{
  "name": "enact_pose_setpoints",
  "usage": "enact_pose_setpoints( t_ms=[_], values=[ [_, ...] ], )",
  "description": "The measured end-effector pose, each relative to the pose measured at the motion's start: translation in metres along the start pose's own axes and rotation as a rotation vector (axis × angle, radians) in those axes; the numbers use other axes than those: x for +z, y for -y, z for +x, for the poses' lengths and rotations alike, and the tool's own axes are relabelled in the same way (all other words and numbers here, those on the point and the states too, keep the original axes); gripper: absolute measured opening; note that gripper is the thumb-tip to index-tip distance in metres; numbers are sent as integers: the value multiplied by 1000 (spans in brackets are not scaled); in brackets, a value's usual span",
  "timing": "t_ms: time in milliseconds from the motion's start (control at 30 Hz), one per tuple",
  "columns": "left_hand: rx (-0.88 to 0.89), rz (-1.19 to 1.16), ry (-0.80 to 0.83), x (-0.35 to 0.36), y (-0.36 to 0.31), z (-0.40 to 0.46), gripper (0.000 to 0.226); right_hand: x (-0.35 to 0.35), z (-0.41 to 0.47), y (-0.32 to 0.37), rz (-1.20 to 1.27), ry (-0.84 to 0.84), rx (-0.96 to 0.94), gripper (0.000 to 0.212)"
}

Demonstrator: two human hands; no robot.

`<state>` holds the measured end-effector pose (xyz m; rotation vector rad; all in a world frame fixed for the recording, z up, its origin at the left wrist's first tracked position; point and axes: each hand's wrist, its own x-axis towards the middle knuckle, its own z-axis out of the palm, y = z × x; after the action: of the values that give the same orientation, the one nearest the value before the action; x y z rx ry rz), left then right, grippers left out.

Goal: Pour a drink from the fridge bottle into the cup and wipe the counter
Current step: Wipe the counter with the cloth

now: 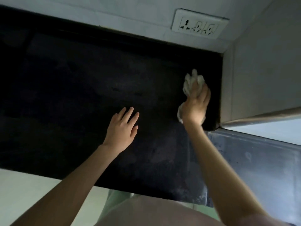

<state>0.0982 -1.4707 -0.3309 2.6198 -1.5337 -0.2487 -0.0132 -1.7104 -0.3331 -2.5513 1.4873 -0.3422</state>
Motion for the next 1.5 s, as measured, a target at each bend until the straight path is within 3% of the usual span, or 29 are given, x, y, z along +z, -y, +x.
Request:
enact_pose_setpoints(
  t_ms=[100,167,333,433,533,667,733,800,867,1000,1067,1167,1333,1500],
  values=[
    [-8,-19,-7,0,1,0,47,0,-63,7,61,-61,86,69],
    [-5,-22,-15,0,0,0,48,5,-76,19,102,-47,43,70],
    [-12,-14,-16,1,-2,-1,48,26,-8,61,92,163,-447,83],
    [-10,-20,-29,6,-1,-1,46,36,57,81,-27,296,-555,94],
    [-2,-21,-42,6,0,0,45,30,79,68,-21,233,-397,79],
    [-7,-22,-11,2,0,-1,46,20,43,40,7,65,-57,82],
    [-18,-26,-6,2,-1,-1,47,24,16,44,38,-33,-15,79],
    [-33,-38,0,3,-2,-1,48,30,-4,58,90,-58,-122,78],
    [-39,-40,1,3,-2,-1,48,37,-7,77,121,31,-345,77],
    [-27,-42,-16,8,-1,-3,47,52,42,116,128,218,-766,75],
    [-23,-54,-34,9,1,-3,46,57,69,123,147,207,-838,65],
    [-26,-60,-30,7,1,-1,45,53,89,104,129,197,-702,61],
    [-38,-68,38,-2,0,0,45,39,49,50,109,10,-363,53],
    [-123,-119,-28,-20,19,-6,48,39,-16,58,179,-69,-482,45]
  ],
)
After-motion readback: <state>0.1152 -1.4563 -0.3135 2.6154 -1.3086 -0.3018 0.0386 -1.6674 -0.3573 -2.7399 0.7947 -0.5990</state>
